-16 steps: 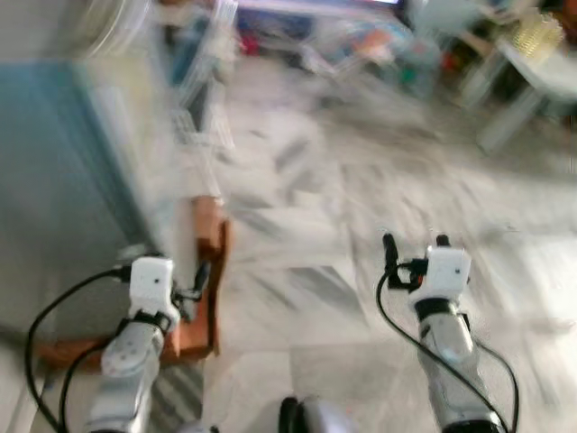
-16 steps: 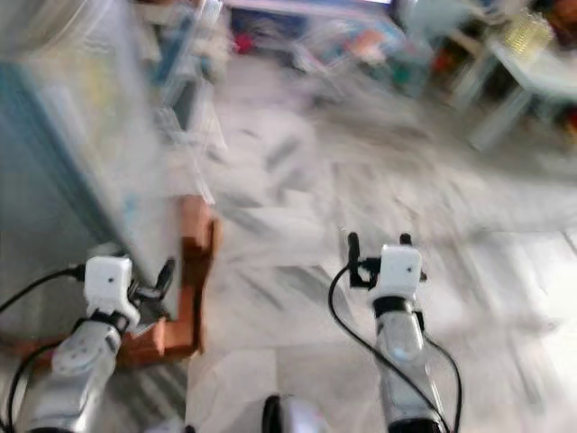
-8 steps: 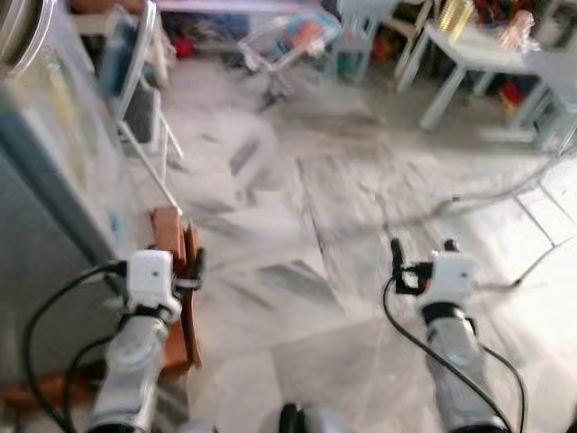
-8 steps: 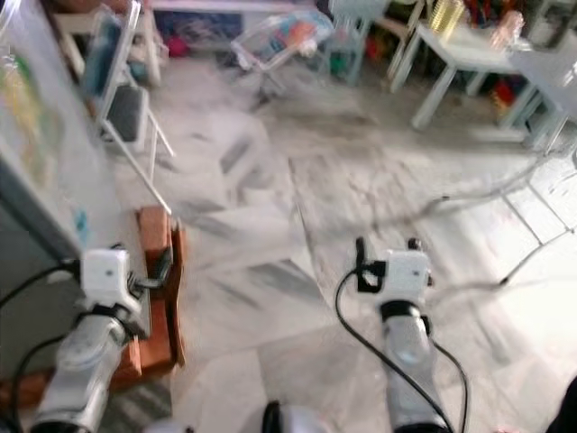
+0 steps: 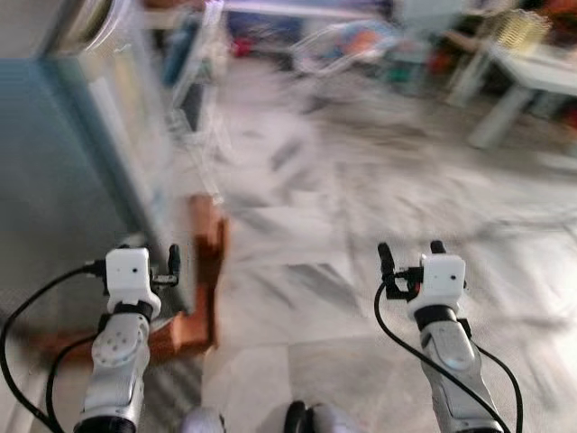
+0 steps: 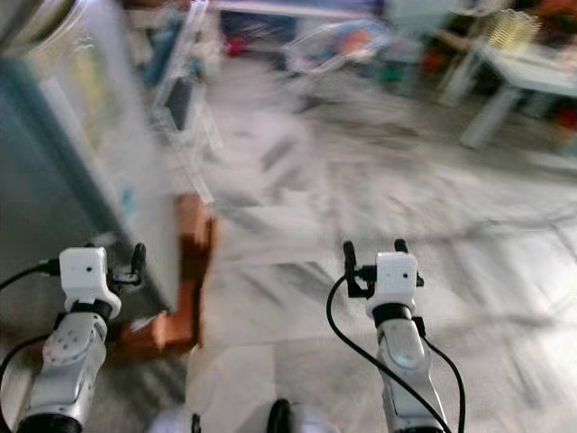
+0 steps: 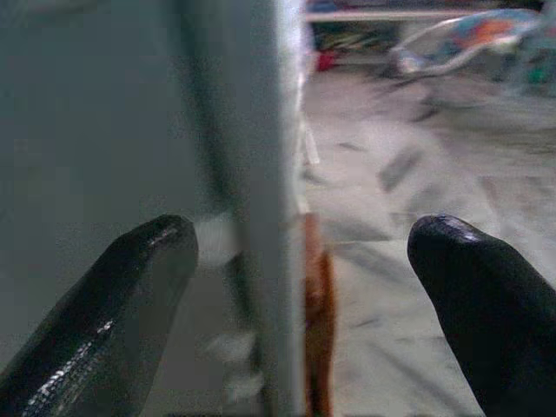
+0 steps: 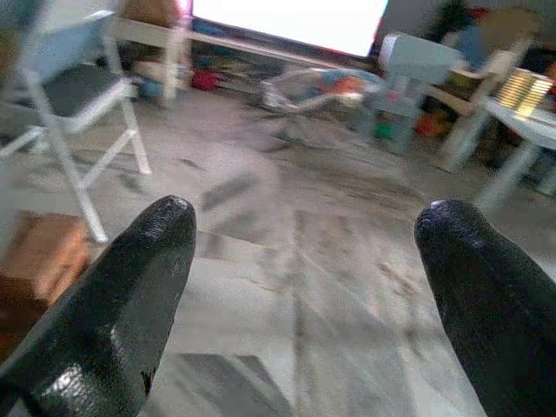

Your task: Restocking fridge

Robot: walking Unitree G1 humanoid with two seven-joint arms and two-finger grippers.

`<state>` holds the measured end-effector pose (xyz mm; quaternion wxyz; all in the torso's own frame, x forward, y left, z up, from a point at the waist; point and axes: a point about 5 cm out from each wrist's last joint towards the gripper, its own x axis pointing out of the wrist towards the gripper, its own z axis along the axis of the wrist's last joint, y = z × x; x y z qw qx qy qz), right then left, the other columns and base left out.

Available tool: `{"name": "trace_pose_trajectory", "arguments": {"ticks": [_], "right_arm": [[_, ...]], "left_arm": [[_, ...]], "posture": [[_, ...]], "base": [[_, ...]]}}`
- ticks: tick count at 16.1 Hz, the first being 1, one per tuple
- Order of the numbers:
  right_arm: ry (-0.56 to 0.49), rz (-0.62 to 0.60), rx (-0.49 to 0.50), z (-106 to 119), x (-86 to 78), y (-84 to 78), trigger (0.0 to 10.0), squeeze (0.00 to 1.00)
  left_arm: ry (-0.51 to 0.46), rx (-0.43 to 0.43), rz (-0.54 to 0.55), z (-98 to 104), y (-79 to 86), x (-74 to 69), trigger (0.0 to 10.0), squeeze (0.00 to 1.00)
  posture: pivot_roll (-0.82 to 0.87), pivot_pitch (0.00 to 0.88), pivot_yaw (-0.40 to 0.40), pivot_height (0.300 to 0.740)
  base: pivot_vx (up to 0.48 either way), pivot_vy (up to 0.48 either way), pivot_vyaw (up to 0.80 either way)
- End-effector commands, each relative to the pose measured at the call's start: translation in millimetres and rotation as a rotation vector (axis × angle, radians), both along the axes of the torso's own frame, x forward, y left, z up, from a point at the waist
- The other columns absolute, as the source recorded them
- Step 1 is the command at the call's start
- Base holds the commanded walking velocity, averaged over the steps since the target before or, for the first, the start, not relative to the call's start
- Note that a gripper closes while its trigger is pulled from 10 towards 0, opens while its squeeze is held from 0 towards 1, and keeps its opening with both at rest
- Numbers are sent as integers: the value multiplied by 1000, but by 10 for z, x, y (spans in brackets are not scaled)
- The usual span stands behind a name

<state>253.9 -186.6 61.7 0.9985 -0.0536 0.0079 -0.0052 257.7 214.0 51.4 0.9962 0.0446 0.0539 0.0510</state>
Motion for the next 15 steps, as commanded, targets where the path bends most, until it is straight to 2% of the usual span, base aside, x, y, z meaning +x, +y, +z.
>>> {"name": "trace_pose_trajectory", "arguments": {"ticks": [1, 6, 7, 10, 13, 14, 15], "right_arm": [[-15, -1, 3, 43, 14, -18, 10000, 0], [-19, 1, 16, 52, 26, -9, 10000, 0], [-19, 4, 17, 55, 15, -1, 10000, 0], [-19, -2, 13, 56, -10, -31, 10000, 0], [-21, -6, 16, 65, -32, -38, 10000, 0], [-24, -7, 21, 78, -42, -37, 10000, 0], [-29, -12, 28, 103, -69, -58, 10000, 0]], "left_arm": [[-12, 5, -26, 23, -58, 44, 10000, 0], [-22, 18, -79, 61, -150, 240, 10000, 0], [-21, 23, -92, 73, -172, 319, 10000, 0], [-27, 22, -90, 117, -163, 423, 10000, 0], [-40, 16, -75, 115, -102, 400, 10000, 0], [-44, 3, -63, 121, -62, 357, 10000, 0], [-64, -15, -81, 152, -47, 235, 10000, 0]], "posture": [[69, 80, -103, 740], [64, 77, -102, 740], [54, 78, -101, 740], [44, 79, -98, 740], [35, 83, -91, 740], [35, 83, -91, 740], [45, 90, -94, 740]], "base": [[0, 0, 0], [0, 0, 0], [0, 0, 0], [0, 0, 0], [0, 0, 0], [0, 0, 0], [0, 0, 0]]}}
